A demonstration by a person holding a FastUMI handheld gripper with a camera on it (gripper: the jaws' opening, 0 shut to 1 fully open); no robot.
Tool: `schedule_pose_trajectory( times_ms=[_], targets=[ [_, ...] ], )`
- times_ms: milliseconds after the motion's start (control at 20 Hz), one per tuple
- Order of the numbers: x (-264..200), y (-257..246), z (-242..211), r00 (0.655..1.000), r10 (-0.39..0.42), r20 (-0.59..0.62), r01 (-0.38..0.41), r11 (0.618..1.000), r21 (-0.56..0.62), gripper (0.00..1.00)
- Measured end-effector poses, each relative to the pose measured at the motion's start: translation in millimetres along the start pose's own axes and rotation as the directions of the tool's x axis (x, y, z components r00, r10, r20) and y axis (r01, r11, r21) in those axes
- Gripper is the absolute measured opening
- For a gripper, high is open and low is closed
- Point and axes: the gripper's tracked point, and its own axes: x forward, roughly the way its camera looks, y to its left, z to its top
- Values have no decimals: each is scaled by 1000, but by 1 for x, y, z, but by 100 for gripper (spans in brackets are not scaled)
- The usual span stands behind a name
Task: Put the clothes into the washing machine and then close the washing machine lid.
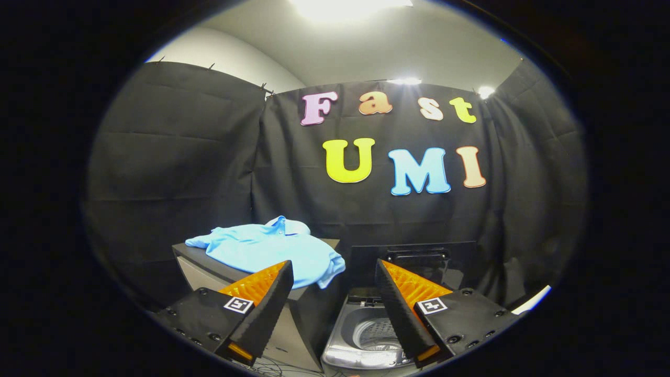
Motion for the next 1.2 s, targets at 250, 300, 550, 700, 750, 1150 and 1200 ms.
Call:
schedule_pose_trajectory(
  times_ms=[250, 300, 550, 700, 750, 1150, 1200],
  targets=[
    [33, 24, 27, 996, 86, -24, -86, 996, 15, 98],
    [40, 28, 34, 995, 100, -19, -100, 995, 7, 98],
    [75, 56, 50, 984, 177, -35, -177, 984, 10, 98],
    [97, 73, 51, 973, 220, -73, -221, 975, -5, 98],
    [106, 78, 49, 969, 230, -90, -232, 973, -12, 98],
    [168, 123, 36, 945, 271, -185, -282, 959, -37, 98],
    [175, 129, 35, 938, 284, -200, -294, 956, -21, 98]
  ],
)
